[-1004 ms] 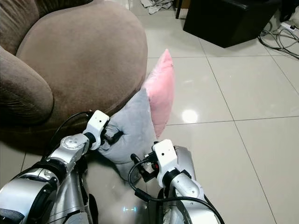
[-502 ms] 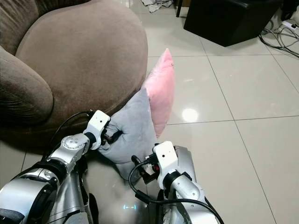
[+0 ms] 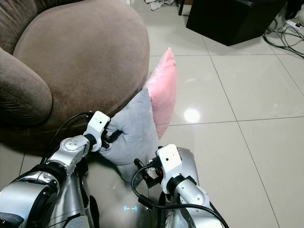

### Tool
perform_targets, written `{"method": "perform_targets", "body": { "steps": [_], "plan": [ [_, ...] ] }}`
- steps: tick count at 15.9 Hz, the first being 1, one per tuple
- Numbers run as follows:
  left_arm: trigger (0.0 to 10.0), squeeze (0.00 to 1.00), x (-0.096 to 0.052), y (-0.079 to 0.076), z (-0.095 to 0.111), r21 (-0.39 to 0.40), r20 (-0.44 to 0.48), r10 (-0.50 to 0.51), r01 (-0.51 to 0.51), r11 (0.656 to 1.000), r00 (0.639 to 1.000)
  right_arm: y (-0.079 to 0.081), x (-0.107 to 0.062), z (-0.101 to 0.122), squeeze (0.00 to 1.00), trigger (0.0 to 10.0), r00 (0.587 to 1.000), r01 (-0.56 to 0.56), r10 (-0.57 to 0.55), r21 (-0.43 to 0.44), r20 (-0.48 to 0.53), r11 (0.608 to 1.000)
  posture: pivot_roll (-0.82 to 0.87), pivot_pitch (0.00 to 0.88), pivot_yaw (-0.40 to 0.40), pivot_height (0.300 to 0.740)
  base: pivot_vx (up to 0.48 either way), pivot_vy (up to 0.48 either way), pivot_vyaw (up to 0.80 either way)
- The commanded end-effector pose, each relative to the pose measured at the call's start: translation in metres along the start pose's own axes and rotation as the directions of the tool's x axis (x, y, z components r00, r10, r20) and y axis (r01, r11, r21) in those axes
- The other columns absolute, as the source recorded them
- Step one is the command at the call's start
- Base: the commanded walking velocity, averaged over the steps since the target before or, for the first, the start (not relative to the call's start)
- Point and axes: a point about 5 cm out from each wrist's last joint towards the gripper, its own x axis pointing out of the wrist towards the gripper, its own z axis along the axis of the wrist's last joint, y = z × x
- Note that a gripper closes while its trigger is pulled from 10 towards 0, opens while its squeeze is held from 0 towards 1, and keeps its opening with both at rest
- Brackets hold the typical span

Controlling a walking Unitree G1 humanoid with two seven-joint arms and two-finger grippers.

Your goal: Move the pillow to the sofa from floor

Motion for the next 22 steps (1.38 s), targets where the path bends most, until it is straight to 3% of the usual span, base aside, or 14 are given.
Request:
{"method": "perform_targets", "body": {
  "steps": [1,10,12,18,20,22],
  "plan": [
    [0.0,0.0,0.0,-0.004,-0.006,-0.022,-0.011,-0.008,0.008,1.0,1.0,0.001,-0.003,-0.001,0.0,10.0,1.0,0.001,-0.001,0.008,-0.012,1.0,-0.12,0.219,-0.08,0.442,0.0,0.0,0.0],
    [0.0,0.0,0.001,-0.005,-0.001,-0.097,0.033,-0.009,0.012,0.995,0.999,-0.001,-0.005,-0.003,0.0,10.0,0.999,0.026,-0.026,0.011,-0.019,1.0,-0.13,0.225,-0.078,0.442,0.0,0.0,0.0],
    [0.0,0.0,0.002,-0.002,0.005,-0.173,0.085,-0.003,0.018,0.985,0.996,-0.001,-0.005,-0.004,0.0,10.0,0.999,0.026,-0.026,0.011,-0.024,1.0,-0.13,0.225,-0.077,0.442,0.0,0.0,0.0],
    [0.0,0.0,-0.001,0.009,0.03,-0.235,0.243,-0.003,0.061,0.97,0.97,0.001,-0.001,-0.007,0.0,10.0,0.999,0.026,-0.026,0.014,-0.028,1.0,-0.1,0.214,-0.06,0.442,0.0,0.0,0.0],
    [0.0,0.0,-0.007,0.019,0.039,-0.213,0.299,-0.007,0.074,0.974,0.954,0.001,0.002,-0.007,0.0,10.0,0.999,0.025,-0.024,0.014,-0.025,1.0,-0.09,0.21,-0.052,0.442,0.0,0.0,0.0],
    [0.0,0.0,-0.023,0.045,0.046,-0.165,0.337,0.004,0.055,0.985,0.942,0.0,0.005,-0.007,0.0,10.0,0.999,0.03,-0.03,0.017,-0.02,0.999,-0.07,0.193,-0.043,0.442,0.0,0.0,0.0]
  ]
}}
